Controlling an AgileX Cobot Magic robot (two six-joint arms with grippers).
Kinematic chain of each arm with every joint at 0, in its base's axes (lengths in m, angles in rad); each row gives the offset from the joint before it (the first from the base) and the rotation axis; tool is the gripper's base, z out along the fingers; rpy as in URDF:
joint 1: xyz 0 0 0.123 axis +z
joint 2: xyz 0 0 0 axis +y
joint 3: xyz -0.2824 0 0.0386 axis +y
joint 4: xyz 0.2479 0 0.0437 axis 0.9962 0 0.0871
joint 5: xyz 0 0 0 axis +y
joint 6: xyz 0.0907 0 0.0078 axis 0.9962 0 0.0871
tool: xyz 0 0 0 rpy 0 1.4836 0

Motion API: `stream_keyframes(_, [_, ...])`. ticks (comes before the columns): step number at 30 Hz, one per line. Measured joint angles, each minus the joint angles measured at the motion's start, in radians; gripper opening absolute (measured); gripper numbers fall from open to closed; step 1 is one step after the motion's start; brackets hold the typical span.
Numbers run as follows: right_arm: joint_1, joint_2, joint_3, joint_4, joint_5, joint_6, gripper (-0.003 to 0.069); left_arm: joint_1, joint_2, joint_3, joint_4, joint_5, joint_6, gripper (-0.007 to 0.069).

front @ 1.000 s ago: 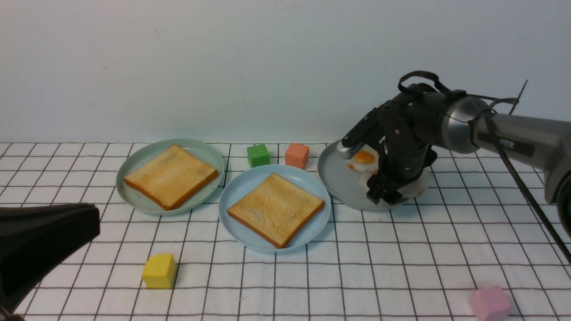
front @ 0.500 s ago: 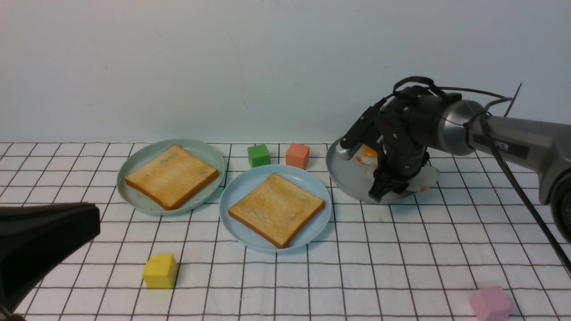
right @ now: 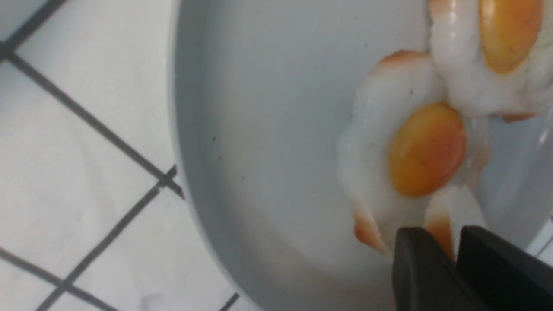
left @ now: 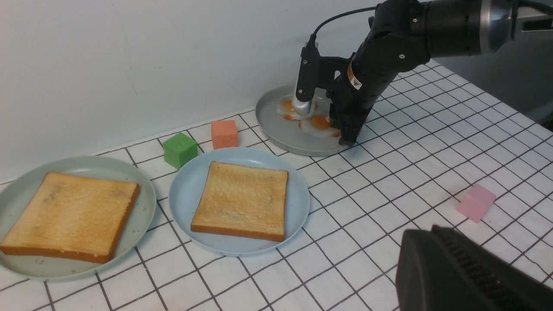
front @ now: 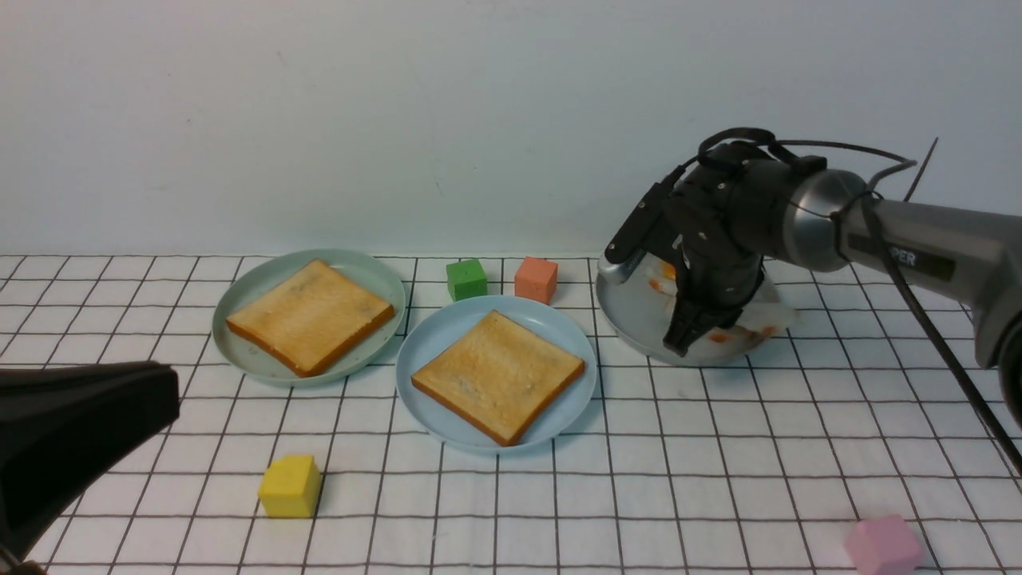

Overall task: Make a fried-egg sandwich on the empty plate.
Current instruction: Use the right arm to grab a fried egg, then use the right arm to place the fried egg on the slice of bread in the middle

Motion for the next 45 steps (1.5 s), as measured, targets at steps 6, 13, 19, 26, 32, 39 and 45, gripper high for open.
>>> stream_keyframes(6, [0.036,-0.058,0.004,-0.044,0.024,0.000,0.0077,0.000,0.000,0.000,0.000,0.000,0.000,0.0020])
stream_keyframes(13, [0.111,-0.214,0.011,-0.039,0.043,0.069,0.0077,0.000,0.000,0.000,0.000,0.013,-0.001,0.0021])
stream_keyframes(19, [0.150,-0.372,0.010,0.252,0.052,0.134,0.0077,0.000,0.000,0.000,0.000,0.017,-0.001,0.0026])
stream_keyframes(26, [0.108,-0.386,0.010,0.780,0.151,-0.035,0.0077,0.000,0.000,0.000,0.000,0.040,-0.001,0.0026])
stream_keyframes(32, [0.056,-0.292,0.010,1.027,0.113,-0.139,0.0077,0.000,0.000,0.000,0.000,0.049,-0.001,0.0024])
stream_keyframes(39, [-0.011,-0.165,0.011,1.326,0.009,-0.264,0.0077,0.000,0.000,0.000,0.000,0.055,-0.003,0.0023])
stream_keyframes(45, [-0.036,-0.089,0.011,1.456,-0.056,-0.303,0.0077,0.000,0.000,0.000,0.000,0.055,-0.004,0.0021])
